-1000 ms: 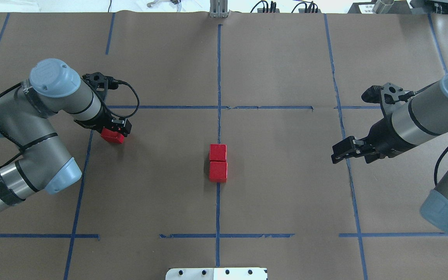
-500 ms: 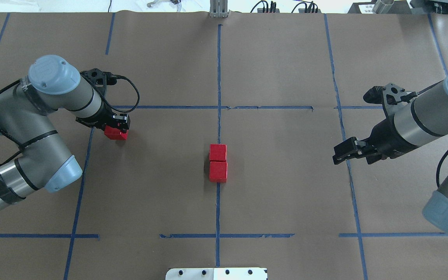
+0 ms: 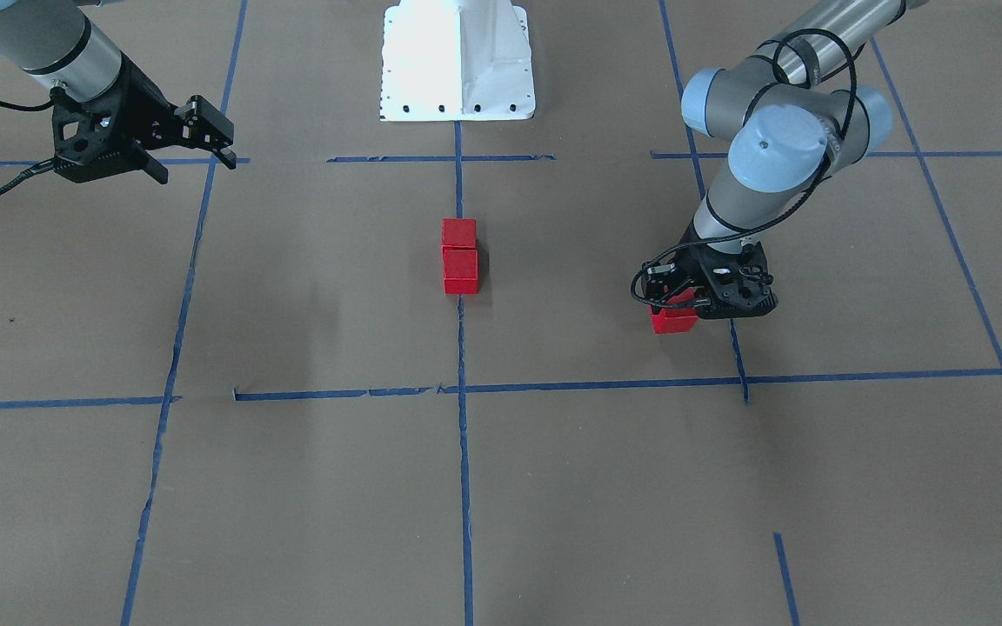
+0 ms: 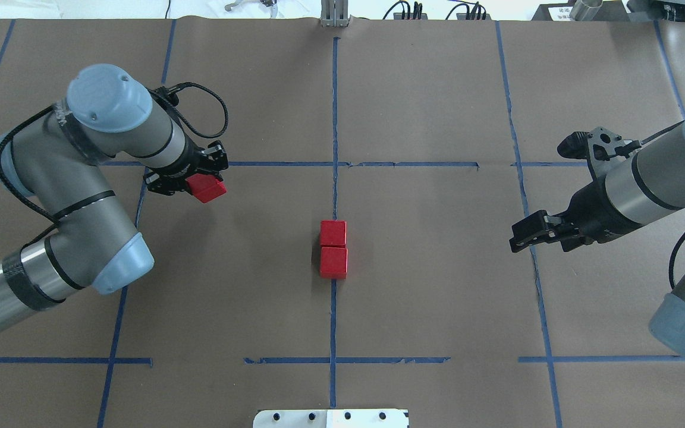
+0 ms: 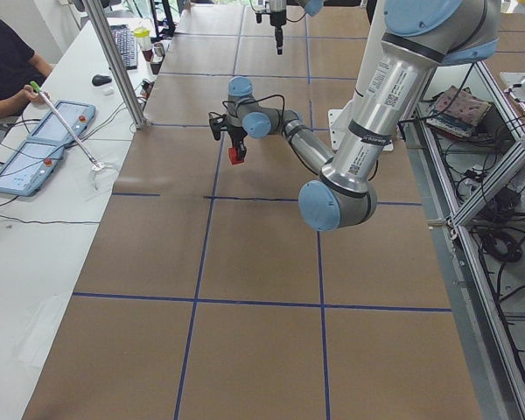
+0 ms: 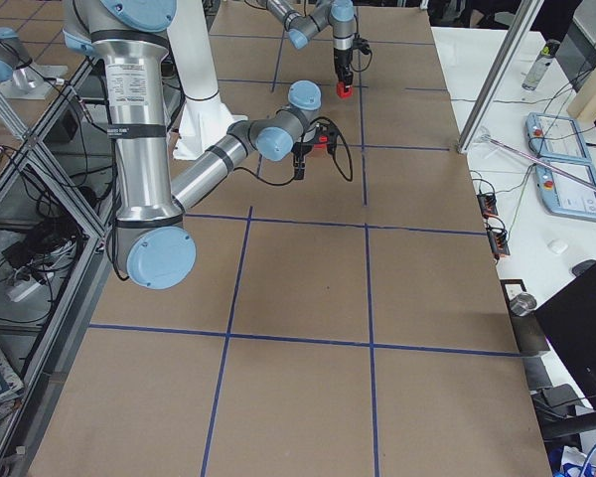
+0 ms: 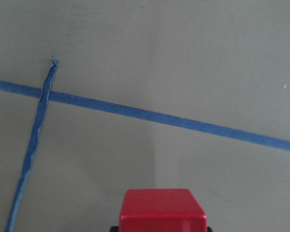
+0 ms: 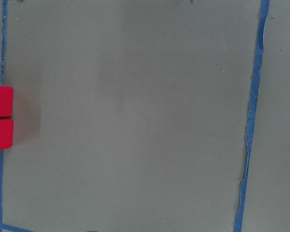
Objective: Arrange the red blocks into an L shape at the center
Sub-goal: 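Carry the cube with the left gripper toward the pair at center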
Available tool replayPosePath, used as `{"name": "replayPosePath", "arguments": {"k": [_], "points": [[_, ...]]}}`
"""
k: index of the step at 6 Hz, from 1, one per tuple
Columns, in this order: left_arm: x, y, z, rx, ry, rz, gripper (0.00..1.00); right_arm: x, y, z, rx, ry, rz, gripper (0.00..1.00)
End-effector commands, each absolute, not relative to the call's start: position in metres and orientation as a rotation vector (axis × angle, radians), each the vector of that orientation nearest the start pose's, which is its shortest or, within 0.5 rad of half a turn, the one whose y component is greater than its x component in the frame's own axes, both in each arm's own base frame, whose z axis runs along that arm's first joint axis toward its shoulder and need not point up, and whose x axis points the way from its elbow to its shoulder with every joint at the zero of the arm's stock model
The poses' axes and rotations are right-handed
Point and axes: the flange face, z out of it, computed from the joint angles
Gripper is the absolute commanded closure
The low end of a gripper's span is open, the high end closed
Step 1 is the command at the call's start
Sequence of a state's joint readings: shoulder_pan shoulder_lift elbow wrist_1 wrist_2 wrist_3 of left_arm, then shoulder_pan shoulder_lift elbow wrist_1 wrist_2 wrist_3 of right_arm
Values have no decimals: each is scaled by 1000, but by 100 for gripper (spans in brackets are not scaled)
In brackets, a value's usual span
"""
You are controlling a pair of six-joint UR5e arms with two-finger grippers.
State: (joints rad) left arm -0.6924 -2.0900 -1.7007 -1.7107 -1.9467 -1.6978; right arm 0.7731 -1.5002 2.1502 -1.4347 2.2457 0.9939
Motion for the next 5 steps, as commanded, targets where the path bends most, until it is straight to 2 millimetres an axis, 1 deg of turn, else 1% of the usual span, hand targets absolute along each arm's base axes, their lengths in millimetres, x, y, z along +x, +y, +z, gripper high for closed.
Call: {"name": "replayPosePath", "arguments": {"k": [1, 2, 3, 4, 5], "points": [[501, -460, 230, -279, 791, -1000, 99, -286, -378, 335, -30, -983, -84, 0], [529, -438, 220, -396, 738, -1186, 99, -286, -378, 336, -32, -983, -85, 0], [533, -436, 222, -438, 713, -1277, 95, -286, -379, 337, -29, -981, -89, 0], [542, -439, 217, -466, 693, -1332, 95, -286, -378, 336, -27, -982, -91, 0], [554, -447, 213, -496, 668, -1410, 97, -285, -377, 335, -25, -984, -92, 0]]}}
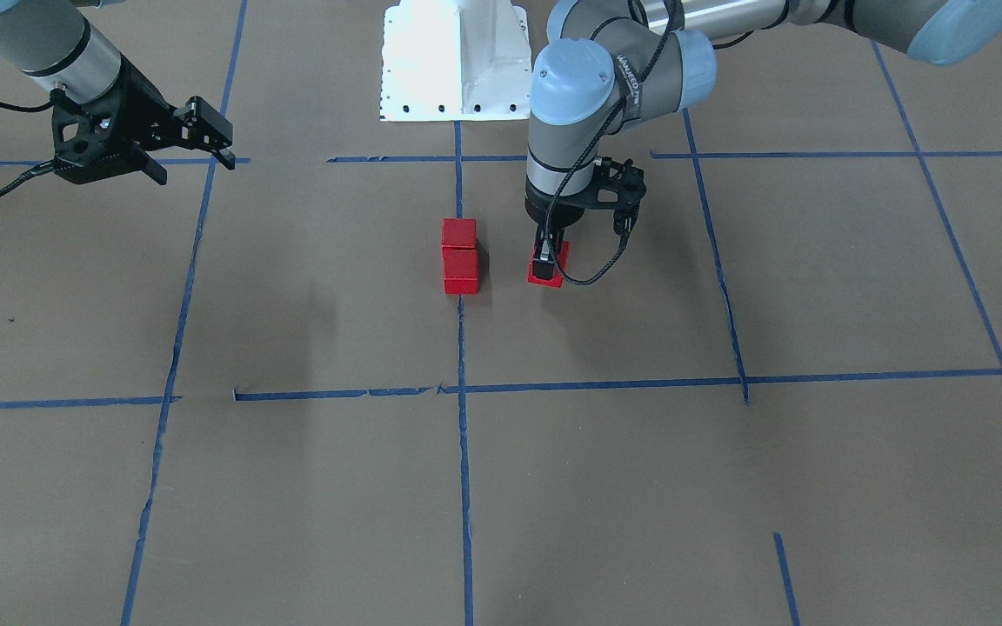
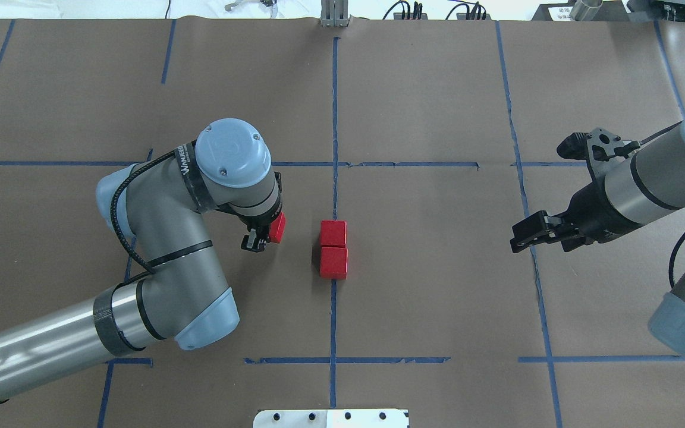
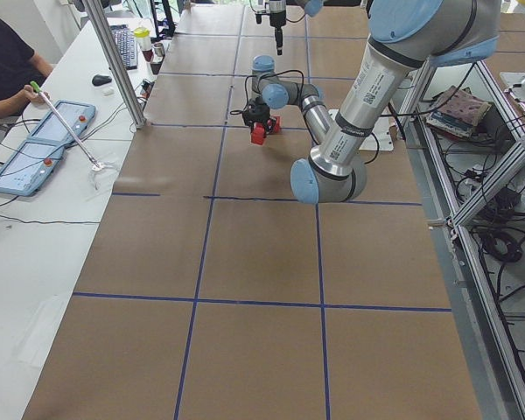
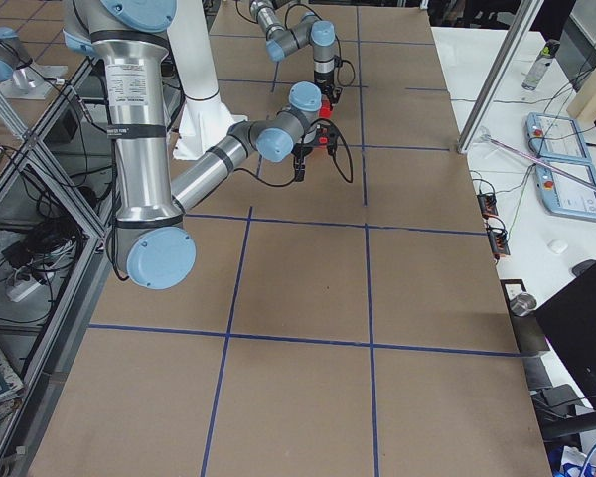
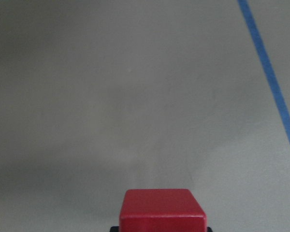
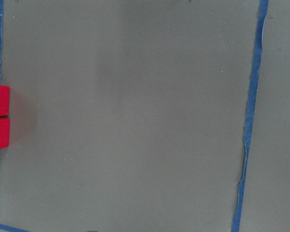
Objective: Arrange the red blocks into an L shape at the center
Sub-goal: 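Carry the cube with the left gripper toward the pair at center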
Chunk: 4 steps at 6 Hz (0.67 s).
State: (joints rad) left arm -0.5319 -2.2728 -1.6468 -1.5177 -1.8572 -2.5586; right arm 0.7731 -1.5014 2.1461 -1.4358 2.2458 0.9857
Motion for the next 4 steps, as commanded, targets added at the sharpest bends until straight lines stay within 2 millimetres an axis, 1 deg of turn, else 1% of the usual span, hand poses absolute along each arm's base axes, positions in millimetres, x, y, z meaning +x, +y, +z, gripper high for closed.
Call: {"name": "replayPosePath", "arguments": {"k": [1, 2, 4], "points": [[566, -450, 205, -519, 658, -1457, 98, -285, -377, 334, -23, -985, -93, 0], [582, -441, 198, -538, 649, -1467, 97, -285, -377, 334, -21, -985, -93, 0], [588, -438, 199, -568, 631, -1535, 97, -285, -377, 334, -20, -984, -93, 0]]}}
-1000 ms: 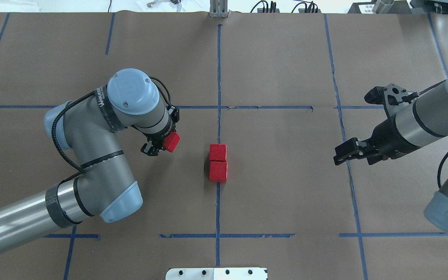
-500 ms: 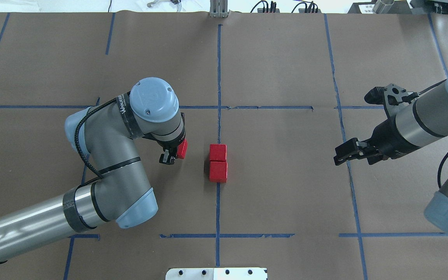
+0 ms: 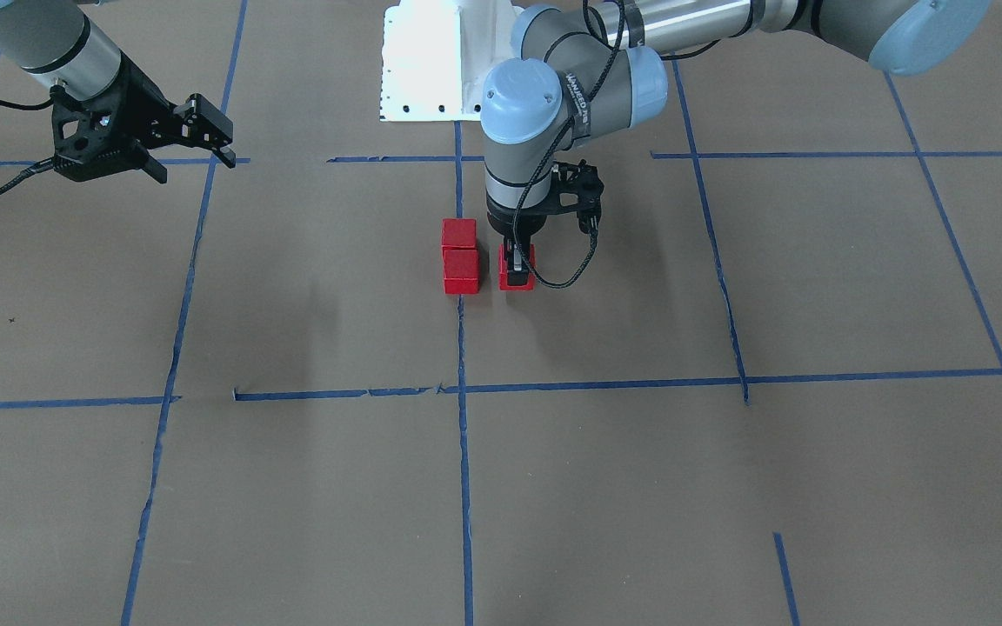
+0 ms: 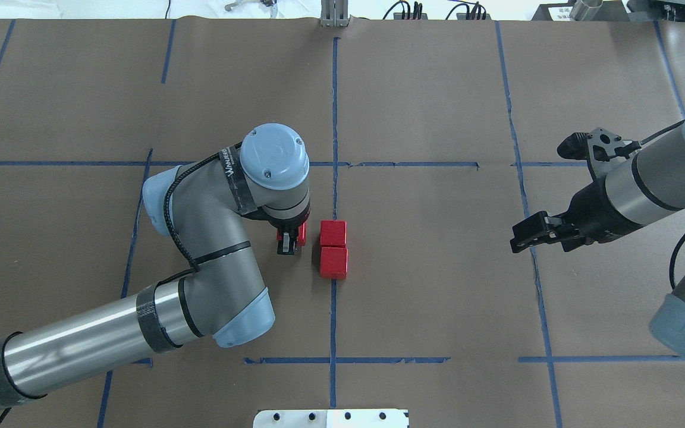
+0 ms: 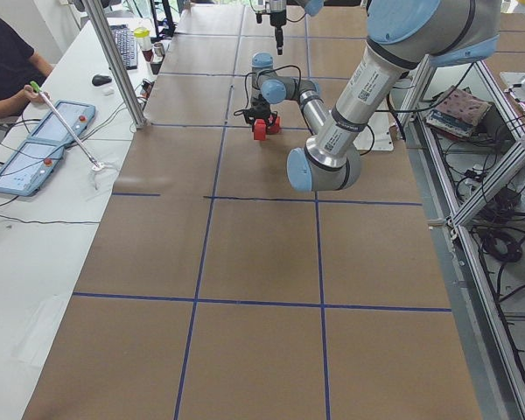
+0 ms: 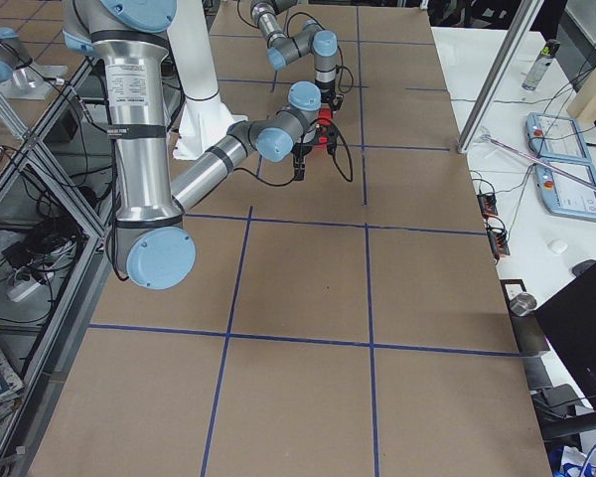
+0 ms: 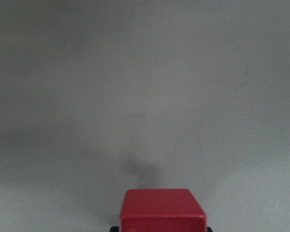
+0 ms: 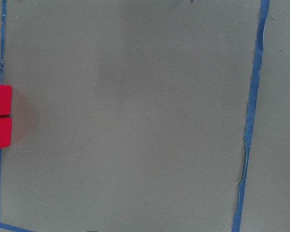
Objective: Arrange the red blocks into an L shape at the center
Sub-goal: 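Carry the cube with the left gripper toward the pair at center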
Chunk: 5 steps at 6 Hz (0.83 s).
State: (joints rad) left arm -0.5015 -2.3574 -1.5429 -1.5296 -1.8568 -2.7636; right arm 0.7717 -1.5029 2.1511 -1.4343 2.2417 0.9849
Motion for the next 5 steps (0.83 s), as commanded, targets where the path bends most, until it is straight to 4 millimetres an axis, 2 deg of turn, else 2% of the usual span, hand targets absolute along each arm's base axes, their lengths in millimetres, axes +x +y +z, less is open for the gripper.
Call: {"name": "replayPosePath", "arguments": {"k": [1, 3, 5], "points": [[588, -439, 196, -573, 638, -1536, 96, -285, -377, 334, -19, -983, -92, 0], [592, -439, 191, -589, 671, -1531, 96, -285, -377, 334, -21, -984, -91, 0], [595, -439, 194, -587, 667, -1529, 95, -285, -377, 335, -21, -981, -91, 0]]}}
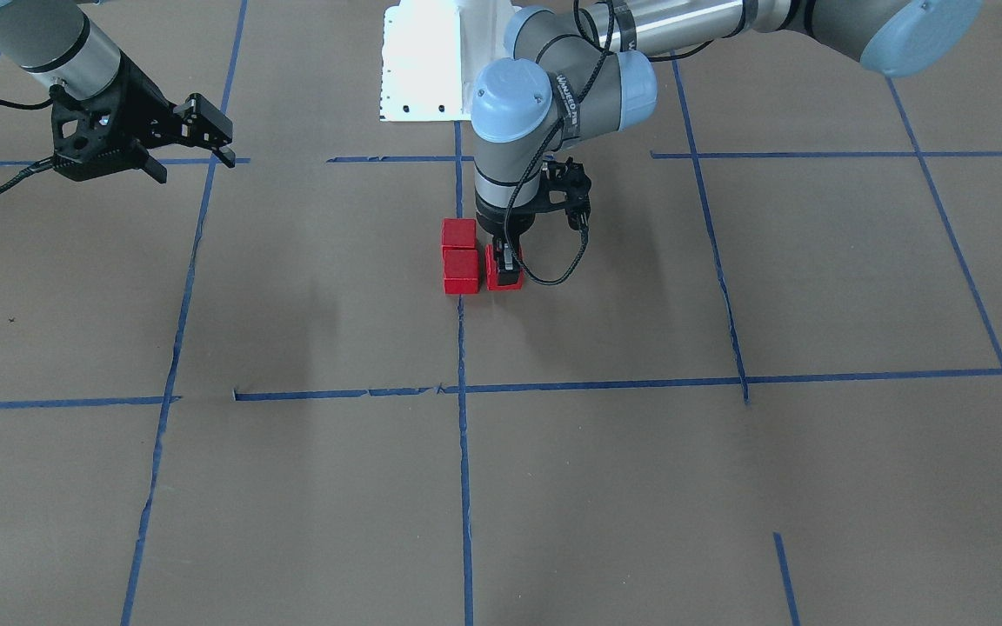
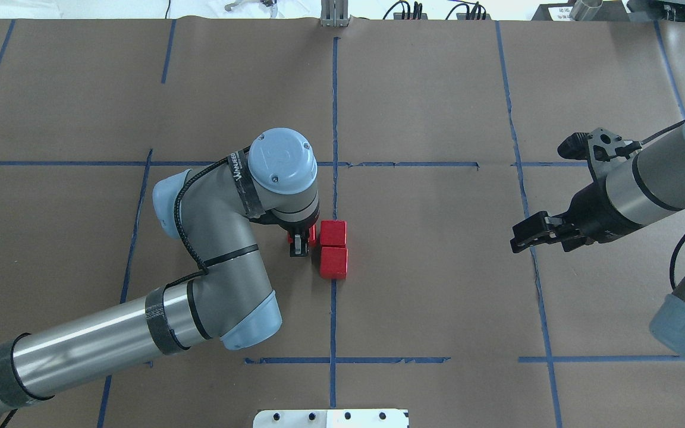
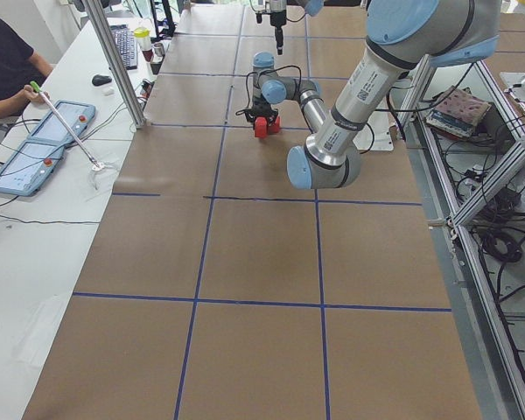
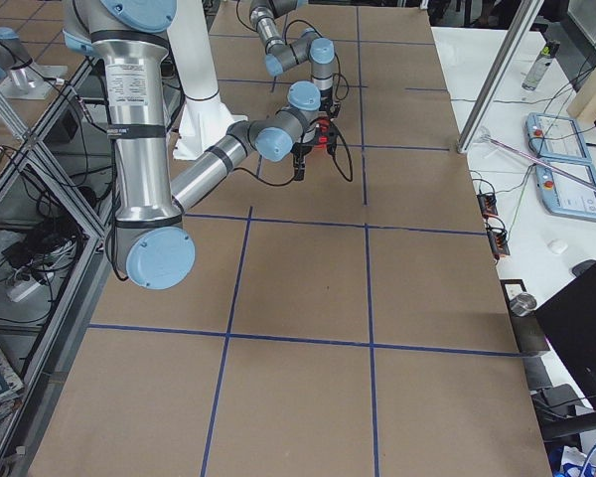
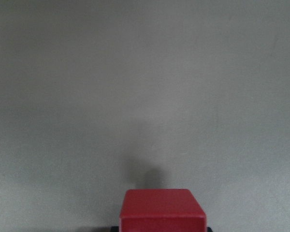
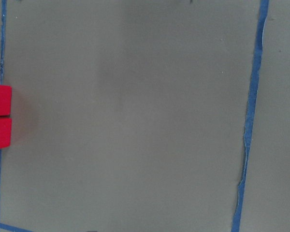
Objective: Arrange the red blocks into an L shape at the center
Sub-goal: 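Place the cube beside the farther center cube, on the left gripper's side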
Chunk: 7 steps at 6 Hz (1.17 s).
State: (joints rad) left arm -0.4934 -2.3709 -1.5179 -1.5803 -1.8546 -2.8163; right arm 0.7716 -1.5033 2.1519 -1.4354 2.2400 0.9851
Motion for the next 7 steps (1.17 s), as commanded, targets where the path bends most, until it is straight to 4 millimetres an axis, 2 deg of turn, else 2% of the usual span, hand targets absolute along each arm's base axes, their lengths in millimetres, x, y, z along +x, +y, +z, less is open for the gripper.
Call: {"name": "replayPosePath", "arguments": {"k": [1, 4, 7], "points": [[599, -436, 195, -587, 660, -1526, 95, -285, -377, 335, -22, -982, -92, 0], [600, -436, 193, -587, 665, -1521, 95, -285, -377, 334, -20, -984, -93, 0], [611, -437, 195, -588, 663, -1517, 94, -285, -377, 336, -24, -980, -91, 0]]}}
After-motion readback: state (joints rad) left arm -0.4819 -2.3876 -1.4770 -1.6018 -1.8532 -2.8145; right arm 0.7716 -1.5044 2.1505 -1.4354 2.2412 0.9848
